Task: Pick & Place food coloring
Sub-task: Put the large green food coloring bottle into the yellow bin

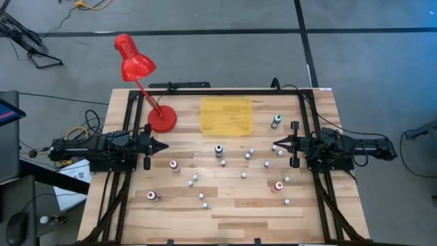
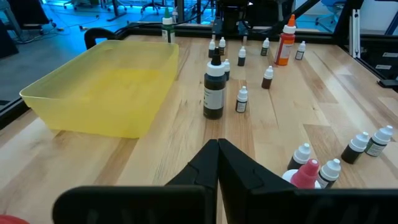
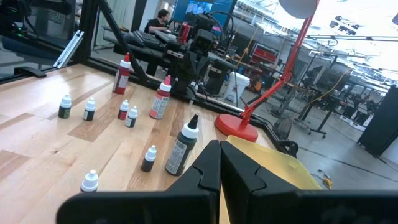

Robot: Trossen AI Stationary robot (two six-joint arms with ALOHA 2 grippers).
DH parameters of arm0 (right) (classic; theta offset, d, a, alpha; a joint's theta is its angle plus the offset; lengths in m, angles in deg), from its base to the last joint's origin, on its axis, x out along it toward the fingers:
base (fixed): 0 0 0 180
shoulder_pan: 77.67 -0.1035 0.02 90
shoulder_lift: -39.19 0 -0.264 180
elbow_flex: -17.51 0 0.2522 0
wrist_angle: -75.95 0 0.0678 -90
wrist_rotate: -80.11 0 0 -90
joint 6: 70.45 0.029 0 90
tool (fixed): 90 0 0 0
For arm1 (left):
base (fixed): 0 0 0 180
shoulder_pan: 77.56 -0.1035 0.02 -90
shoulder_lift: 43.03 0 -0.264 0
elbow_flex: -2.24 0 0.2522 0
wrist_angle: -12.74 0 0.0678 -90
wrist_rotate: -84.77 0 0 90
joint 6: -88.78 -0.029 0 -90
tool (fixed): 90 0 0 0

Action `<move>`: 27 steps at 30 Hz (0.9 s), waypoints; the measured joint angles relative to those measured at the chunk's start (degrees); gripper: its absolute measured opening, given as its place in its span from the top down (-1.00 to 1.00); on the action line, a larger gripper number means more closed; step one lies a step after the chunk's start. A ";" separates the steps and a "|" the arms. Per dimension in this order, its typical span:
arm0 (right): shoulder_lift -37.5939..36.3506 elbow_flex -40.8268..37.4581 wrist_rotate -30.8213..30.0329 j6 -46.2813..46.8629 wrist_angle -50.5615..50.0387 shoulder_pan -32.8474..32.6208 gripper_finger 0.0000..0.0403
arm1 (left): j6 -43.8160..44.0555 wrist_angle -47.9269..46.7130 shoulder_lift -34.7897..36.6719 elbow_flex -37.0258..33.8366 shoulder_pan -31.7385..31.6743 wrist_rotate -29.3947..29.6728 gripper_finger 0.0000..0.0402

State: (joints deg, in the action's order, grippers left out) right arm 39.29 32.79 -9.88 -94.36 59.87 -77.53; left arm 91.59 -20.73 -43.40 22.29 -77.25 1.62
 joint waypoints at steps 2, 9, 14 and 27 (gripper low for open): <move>0.00 0.02 -0.02 -0.02 0.00 0.00 1.00 | 0.47 0.77 0.01 -0.02 -0.04 -0.02 1.00; 0.00 0.02 0.00 0.00 0.02 0.00 1.00 | 7.03 5.79 -0.01 -0.40 -0.04 0.02 1.00; -0.02 0.01 0.00 0.00 0.00 -0.02 1.00 | 8.04 6.92 0.02 -0.38 -0.04 0.10 1.00; 0.00 0.00 -0.01 0.00 0.00 0.00 1.00 | 7.90 11.33 0.02 -0.14 -0.04 8.65 1.00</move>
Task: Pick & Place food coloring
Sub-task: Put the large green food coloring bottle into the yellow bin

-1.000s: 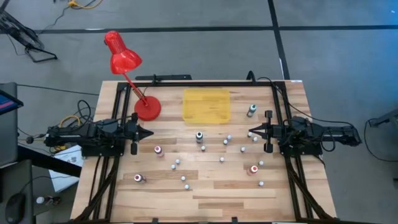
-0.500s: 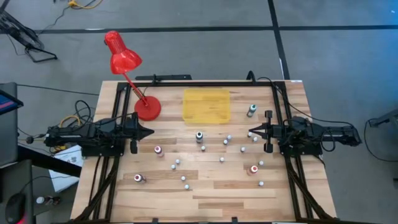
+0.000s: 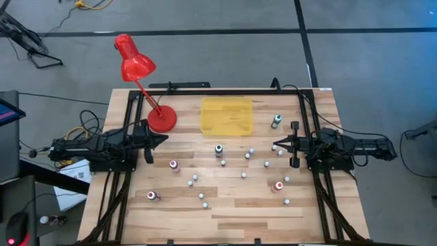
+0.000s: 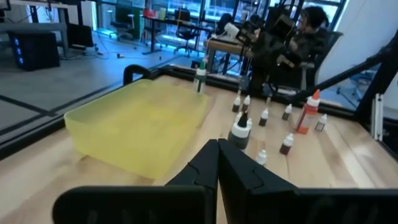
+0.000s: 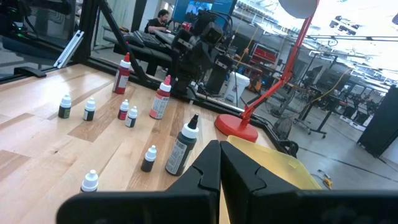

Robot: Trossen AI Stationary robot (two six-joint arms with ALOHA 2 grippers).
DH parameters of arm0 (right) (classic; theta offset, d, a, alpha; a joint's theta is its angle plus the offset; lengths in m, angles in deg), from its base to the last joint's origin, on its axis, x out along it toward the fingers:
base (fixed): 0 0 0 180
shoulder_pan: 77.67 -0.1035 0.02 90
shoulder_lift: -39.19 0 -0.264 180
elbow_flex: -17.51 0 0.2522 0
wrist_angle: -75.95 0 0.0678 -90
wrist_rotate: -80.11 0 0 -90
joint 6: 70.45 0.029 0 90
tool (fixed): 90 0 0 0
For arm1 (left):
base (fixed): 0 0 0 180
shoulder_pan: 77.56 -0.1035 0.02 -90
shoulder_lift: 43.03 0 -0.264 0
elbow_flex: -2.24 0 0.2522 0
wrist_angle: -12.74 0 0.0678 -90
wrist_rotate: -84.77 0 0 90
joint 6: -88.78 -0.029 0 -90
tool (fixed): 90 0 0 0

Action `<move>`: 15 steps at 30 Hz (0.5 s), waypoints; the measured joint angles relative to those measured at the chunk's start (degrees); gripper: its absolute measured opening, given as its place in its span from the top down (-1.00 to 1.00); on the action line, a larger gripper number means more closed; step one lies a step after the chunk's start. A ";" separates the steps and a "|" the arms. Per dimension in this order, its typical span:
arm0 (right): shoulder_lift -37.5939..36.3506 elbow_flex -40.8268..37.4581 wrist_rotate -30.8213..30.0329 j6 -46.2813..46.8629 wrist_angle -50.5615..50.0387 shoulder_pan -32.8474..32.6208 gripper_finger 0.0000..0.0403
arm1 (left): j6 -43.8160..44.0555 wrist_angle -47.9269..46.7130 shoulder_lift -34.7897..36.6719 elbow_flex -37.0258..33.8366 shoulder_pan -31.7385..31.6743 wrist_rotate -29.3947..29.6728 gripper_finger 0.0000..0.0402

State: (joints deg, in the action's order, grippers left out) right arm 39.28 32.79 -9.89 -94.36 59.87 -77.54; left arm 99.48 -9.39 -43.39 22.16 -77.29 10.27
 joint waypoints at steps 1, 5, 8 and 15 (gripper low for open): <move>-0.01 0.01 -0.01 -0.01 0.00 -0.01 1.00 | 0.05 0.40 0.00 0.00 0.00 -0.02 1.00; 0.00 0.00 -0.01 -0.02 0.06 0.00 1.00 | 1.83 1.70 0.00 0.04 0.02 -0.05 1.00; -0.01 -0.10 -0.02 -0.02 0.63 0.00 1.00 | 3.67 2.13 0.00 0.07 0.02 -0.06 1.00; -0.02 -0.29 2.54 8.45 7.40 -0.76 1.00 | 1.28 4.15 0.00 0.07 0.00 0.29 1.00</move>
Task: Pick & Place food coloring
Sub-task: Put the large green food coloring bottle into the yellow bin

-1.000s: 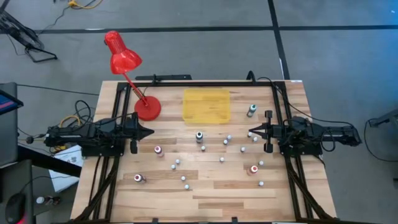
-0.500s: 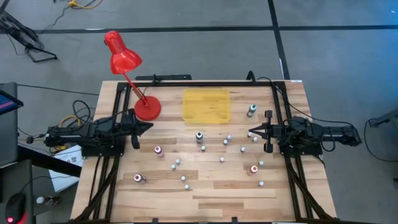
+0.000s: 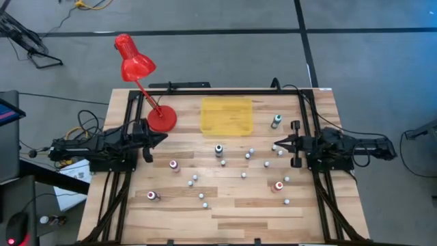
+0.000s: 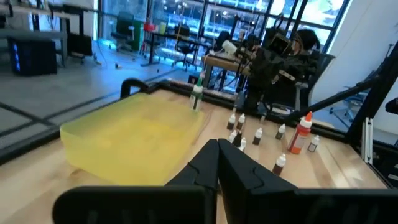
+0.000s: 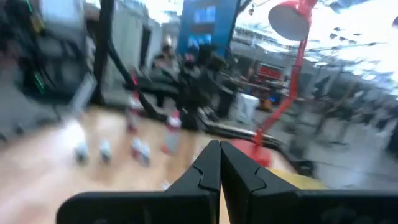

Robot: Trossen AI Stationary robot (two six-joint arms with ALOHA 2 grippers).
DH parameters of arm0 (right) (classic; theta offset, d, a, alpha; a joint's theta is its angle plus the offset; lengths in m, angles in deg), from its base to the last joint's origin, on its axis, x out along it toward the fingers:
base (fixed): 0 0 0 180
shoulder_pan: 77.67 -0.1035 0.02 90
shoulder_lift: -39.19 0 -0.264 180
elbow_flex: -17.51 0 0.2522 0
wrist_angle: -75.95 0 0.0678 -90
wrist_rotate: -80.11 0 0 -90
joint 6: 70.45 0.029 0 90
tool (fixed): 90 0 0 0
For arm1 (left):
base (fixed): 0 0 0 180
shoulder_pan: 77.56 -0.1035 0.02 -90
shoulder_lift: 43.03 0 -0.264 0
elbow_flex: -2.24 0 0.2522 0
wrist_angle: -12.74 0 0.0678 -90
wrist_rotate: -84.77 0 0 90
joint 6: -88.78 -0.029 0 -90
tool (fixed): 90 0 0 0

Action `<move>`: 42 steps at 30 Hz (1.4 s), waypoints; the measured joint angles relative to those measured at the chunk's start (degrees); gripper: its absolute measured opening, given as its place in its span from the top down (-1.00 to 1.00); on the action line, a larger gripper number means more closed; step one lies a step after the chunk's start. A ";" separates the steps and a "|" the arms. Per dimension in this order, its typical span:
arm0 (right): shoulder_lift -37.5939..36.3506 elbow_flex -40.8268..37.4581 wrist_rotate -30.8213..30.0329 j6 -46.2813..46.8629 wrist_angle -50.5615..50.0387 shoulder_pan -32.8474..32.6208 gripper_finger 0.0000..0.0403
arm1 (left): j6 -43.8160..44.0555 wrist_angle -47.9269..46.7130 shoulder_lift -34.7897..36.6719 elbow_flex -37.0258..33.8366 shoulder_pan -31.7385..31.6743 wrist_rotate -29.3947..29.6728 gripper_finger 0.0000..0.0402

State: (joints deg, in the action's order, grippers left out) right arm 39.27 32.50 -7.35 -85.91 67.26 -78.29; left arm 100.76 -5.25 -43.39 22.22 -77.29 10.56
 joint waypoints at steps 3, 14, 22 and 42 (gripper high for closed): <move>0.01 0.05 0.27 7.00 3.18 -0.47 1.00 | -0.81 1.60 0.00 0.02 0.02 0.02 1.00; 0.02 0.20 -13.40 2.41 13.53 1.75 1.00 | -3.60 5.00 0.00 0.07 0.02 5.69 1.00; 0.03 0.20 -33.34 -7.85 13.10 4.95 1.00 | -7.75 5.05 0.00 0.07 0.02 17.27 1.00; 0.04 0.65 -32.76 -1.65 18.79 7.68 0.97 | 5.29 -6.24 0.00 0.09 0.02 25.11 1.00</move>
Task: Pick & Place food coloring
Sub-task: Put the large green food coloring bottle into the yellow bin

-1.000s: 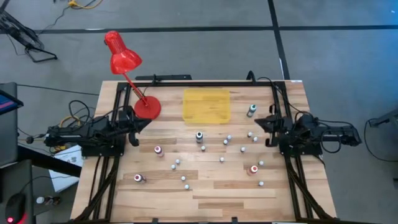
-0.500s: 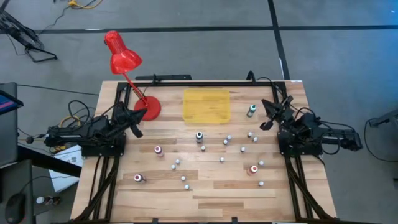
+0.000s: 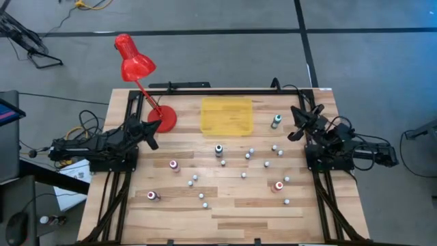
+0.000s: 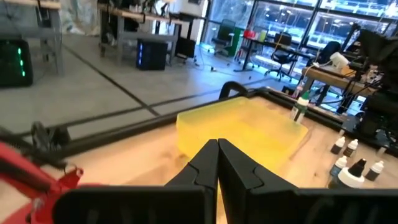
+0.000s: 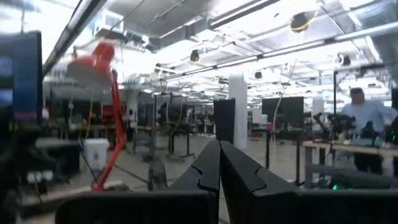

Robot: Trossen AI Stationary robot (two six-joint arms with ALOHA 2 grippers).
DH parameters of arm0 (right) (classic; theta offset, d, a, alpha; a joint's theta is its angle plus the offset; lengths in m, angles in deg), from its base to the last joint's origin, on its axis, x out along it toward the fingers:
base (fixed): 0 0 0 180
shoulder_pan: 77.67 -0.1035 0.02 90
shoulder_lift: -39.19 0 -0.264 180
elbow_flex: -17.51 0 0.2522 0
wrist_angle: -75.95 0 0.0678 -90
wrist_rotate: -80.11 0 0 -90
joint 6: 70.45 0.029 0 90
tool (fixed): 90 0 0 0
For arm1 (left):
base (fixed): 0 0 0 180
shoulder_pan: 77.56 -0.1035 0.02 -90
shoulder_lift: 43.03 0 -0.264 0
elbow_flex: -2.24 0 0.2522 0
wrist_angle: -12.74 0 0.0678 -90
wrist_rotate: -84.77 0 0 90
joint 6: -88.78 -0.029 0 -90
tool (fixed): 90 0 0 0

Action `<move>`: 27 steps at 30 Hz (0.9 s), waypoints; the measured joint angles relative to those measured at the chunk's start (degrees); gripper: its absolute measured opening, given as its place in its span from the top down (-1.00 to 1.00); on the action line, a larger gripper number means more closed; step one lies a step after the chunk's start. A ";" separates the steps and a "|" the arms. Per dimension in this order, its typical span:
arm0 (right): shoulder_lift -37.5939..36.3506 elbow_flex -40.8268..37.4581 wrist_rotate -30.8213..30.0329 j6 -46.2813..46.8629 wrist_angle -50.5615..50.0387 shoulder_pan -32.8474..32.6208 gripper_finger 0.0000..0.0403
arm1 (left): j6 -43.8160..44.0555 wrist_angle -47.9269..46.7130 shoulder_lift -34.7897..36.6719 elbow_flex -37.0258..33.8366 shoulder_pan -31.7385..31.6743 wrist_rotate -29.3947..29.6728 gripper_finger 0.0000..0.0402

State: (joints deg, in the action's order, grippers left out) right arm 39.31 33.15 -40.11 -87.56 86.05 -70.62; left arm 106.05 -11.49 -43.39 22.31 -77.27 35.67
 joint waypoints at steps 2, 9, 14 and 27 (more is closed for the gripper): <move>0.06 0.35 -0.15 2.42 -0.05 0.73 0.91 | 0.97 -0.45 -0.02 0.00 0.00 0.02 1.00; 2.33 0.90 -5.46 3.63 -0.21 5.13 0.52 | -1.98 -0.11 -0.02 0.00 0.00 0.56 1.00; 5.46 0.90 -9.20 8.28 -2.20 8.36 0.19 | -4.15 2.99 -0.01 0.00 0.00 2.02 1.00; 18.35 6.96 -9.33 21.12 -10.61 10.88 -0.18 | -7.50 8.75 0.00 0.00 0.00 2.01 1.00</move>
State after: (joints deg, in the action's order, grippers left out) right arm 57.66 40.11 -49.44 -66.44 75.45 -59.74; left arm 98.54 -2.74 -43.39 22.31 -77.27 37.69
